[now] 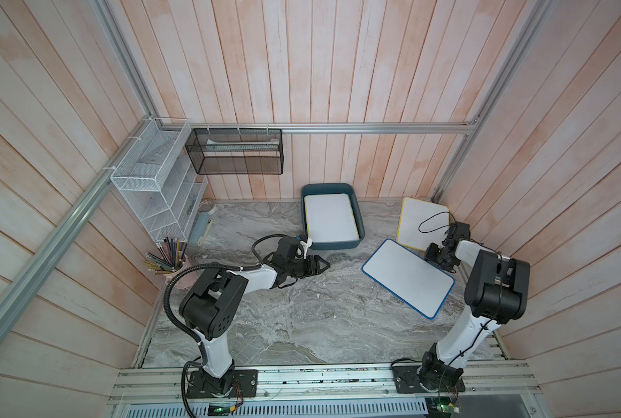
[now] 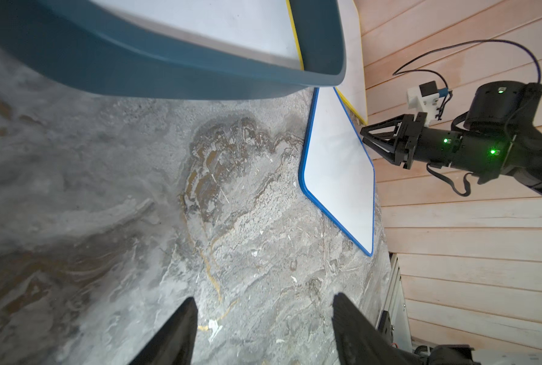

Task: Put the whiteboard into the storage box
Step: Move the whiteboard to the center of the board.

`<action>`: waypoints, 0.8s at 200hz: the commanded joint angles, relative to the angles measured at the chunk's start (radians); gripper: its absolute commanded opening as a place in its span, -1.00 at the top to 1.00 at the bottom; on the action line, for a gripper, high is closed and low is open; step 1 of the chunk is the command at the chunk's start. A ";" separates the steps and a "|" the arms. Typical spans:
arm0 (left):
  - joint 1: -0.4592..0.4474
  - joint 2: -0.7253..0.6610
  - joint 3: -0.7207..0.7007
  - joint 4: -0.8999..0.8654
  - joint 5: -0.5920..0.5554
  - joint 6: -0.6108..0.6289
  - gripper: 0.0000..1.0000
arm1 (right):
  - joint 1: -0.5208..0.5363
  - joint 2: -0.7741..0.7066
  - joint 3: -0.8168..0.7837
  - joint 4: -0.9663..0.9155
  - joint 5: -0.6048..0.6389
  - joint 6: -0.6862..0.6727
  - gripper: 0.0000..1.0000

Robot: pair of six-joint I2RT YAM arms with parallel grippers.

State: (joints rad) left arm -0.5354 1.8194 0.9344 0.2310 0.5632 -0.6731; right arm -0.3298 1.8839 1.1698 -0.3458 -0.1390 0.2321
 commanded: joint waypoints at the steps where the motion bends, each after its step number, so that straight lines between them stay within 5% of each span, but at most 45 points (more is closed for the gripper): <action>1: -0.026 -0.022 -0.004 0.067 0.023 0.012 -0.39 | 0.000 0.011 -0.025 -0.022 -0.076 -0.001 0.24; 90: -0.110 0.102 0.066 0.095 0.047 -0.008 -0.39 | 0.020 -0.131 -0.291 0.060 -0.331 0.068 0.24; 160: -0.093 0.063 -0.025 0.131 -0.004 -0.059 -0.39 | 0.293 -0.271 -0.452 0.075 -0.333 0.186 0.24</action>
State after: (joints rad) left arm -0.6441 1.9110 0.9726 0.3386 0.5964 -0.7082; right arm -0.1230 1.6169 0.7696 -0.2085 -0.4507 0.3481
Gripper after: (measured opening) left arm 0.693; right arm 0.380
